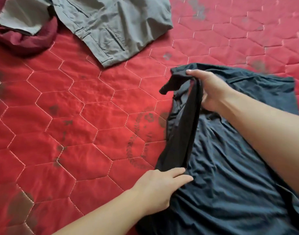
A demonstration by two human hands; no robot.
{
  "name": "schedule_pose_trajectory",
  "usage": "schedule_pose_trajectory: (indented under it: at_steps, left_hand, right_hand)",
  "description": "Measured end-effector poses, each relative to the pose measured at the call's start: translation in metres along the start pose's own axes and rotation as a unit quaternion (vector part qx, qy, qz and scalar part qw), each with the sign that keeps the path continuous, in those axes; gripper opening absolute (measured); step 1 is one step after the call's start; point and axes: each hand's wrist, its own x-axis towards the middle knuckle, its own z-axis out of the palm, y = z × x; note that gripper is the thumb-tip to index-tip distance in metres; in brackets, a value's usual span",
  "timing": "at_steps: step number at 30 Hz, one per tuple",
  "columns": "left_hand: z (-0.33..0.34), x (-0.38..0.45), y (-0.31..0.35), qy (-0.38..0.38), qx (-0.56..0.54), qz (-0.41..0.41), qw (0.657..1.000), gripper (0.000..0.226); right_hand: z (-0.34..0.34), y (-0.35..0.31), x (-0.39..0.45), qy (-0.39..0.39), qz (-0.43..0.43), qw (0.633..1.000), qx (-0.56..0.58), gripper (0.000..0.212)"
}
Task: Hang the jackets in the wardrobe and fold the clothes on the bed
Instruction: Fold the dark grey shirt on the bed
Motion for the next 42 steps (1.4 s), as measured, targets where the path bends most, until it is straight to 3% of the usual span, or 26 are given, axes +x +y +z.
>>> schedule_pose_trajectory:
  at_steps: [4,6,8,11,13,15,18,20,22,24,26,27,29,30,32,33,35,36,38,40,42]
  left_hand:
    - [-0.01,0.013,-0.003,-0.019,0.035,0.037,0.999,0.073]
    - [-0.019,0.016,-0.004,-0.008,0.015,0.074,0.997,0.069]
    - [-0.031,0.026,-0.006,0.09,-0.038,0.081,0.992,0.063]
    - [-0.052,0.063,-0.011,0.265,-0.126,-0.014,0.956,0.042]
    - [-0.06,0.093,-0.013,0.25,-0.126,-0.068,0.958,0.035]
    - [-0.058,0.116,-0.017,0.2,-0.025,-0.079,0.976,0.038]
    - [-0.049,0.13,-0.025,0.16,0.094,-0.107,0.977,0.05]
    - [-0.046,0.133,-0.034,0.143,0.118,-0.116,0.976,0.059]
    - [-0.048,0.131,-0.046,0.134,0.145,-0.116,0.974,0.063]
    - [-0.051,0.129,-0.056,0.13,0.156,-0.119,0.972,0.063]
    - [-0.054,0.127,-0.053,0.162,0.147,-0.109,0.97,0.058]
    - [-0.055,0.127,-0.048,0.201,0.142,-0.091,0.965,0.053]
    - [-0.056,0.128,-0.035,0.274,0.122,-0.033,0.953,0.043]
    - [-0.057,0.129,-0.029,0.268,0.08,-0.016,0.96,0.041]
    - [-0.056,0.13,-0.018,0.187,-0.004,-0.04,0.982,0.044]
    - [-0.054,0.131,-0.015,0.159,-0.012,-0.062,0.985,0.047]
    - [-0.054,0.132,-0.012,0.139,-0.029,-0.097,0.985,0.04]
    - [-0.056,0.132,-0.011,0.141,-0.064,-0.098,0.983,0.03]
    - [-0.063,0.132,-0.014,0.146,-0.174,-0.092,0.97,0.021]
    - [-0.072,0.131,-0.022,0.126,-0.354,-0.107,0.92,0.021]
    - [-0.079,0.126,-0.032,0.056,-0.527,-0.135,0.837,0.016]
  right_hand:
    - [-0.072,-0.011,-0.016,-0.134,-0.022,0.973,0.185,0.015]
    - [-0.105,0.001,-0.02,-0.108,0.01,0.977,0.184,0.03]
    - [-0.132,0.022,-0.018,-0.014,0.069,0.992,0.107,0.039]
    - [-0.152,0.048,-0.015,0.044,0.115,0.992,-0.03,0.042]
    - [-0.156,0.048,-0.013,0.032,0.102,0.994,-0.017,0.047]
    - [-0.153,0.04,-0.012,0.014,0.081,0.996,0.033,0.034]
    - [-0.152,0.028,-0.008,0.0,0.041,0.994,0.1,0.041]
    - [-0.147,0.016,-0.008,-0.067,0.012,0.988,0.135,0.047]
    - [-0.145,0.008,-0.006,-0.109,-0.008,0.987,0.12,0.04]
    - [-0.15,0.008,0.001,-0.037,-0.006,0.998,0.058,0.013]
    - [-0.163,0.017,0.007,0.104,0.023,0.991,-0.082,0.009]
    - [-0.171,0.023,0.012,0.184,0.016,0.965,-0.187,0.012]
    - [-0.181,0.03,0.016,0.311,-0.041,0.883,-0.349,0.042]
    - [-0.18,0.033,0.014,0.331,-0.068,0.858,-0.386,0.062]
    - [-0.175,0.041,0.011,0.308,-0.075,0.847,-0.426,0.09]
    - [-0.173,0.047,0.011,0.291,-0.063,0.839,-0.455,0.092]
    - [-0.17,0.055,0.013,0.296,-0.062,0.827,-0.474,0.065]
    - [-0.17,0.056,0.014,0.307,-0.078,0.844,-0.433,0.043]
    - [-0.173,0.05,0.014,0.262,-0.094,0.933,-0.229,0.009]
    - [-0.177,0.033,0.01,0.141,-0.062,0.988,0.024,0.022]
    - [-0.189,0.011,0.004,0.043,-0.024,0.979,0.197,0.031]
